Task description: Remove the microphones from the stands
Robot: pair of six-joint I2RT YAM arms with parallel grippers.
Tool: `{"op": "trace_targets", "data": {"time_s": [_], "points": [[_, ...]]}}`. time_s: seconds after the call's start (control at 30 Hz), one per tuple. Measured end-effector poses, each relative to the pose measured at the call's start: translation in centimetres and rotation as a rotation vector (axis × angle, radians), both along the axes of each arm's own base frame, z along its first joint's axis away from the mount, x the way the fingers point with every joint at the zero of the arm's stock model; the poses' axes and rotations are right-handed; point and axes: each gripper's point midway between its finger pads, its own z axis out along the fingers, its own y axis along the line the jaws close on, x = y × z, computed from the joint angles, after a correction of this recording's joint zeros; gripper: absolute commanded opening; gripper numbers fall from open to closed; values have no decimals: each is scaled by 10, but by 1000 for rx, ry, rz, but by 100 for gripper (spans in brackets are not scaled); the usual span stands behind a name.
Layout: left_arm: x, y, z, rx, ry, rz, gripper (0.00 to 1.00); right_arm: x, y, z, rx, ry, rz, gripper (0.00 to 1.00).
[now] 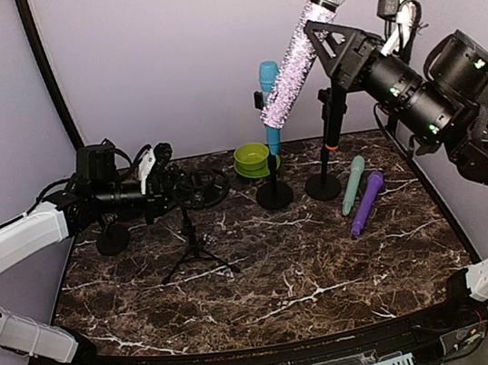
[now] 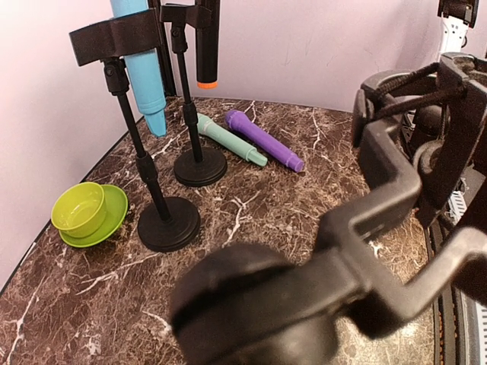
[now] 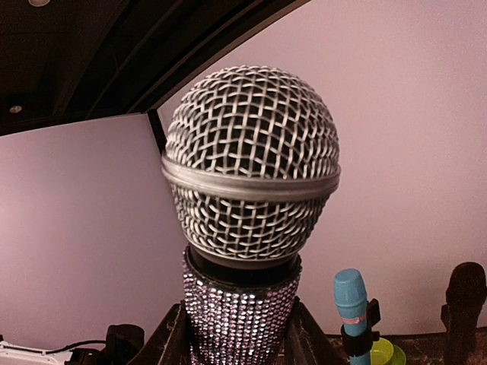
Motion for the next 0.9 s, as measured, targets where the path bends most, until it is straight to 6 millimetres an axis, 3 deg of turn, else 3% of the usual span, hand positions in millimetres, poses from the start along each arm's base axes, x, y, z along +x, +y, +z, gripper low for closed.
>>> {"op": "trace_targets", "data": {"time_s": [0.13,0.2,0.3,0.37,0.47,0.53,0.63,0.7,0.9], "points": [[0,1,0,-2,4,5,7,7,-36,-39,17,103,-102,0],[0,1,0,-4,8,10,23,17,-53,-68,-1,181,-173,0],[3,3,1,-2,4,28,58,40,-80,-115,-25,318,-295,0],[6,5,1,-2,11,47,69,57,-98,-149,-40,402,-376,0],[7,9,3,-3,15,66,81,84,-121,-216,-101,551,-496,0],[5,10,4,-1,23,69,95,101,-134,-263,-153,664,-554,0],[0,13,6,3,26,69,99,113,-158,-319,-198,812,-627,0],[-7,15,9,4,32,64,99,114,-176,-342,-193,884,-666,0],[-28,30,8,13,53,57,99,120,-231,-376,-91,1025,-762,0]]}}
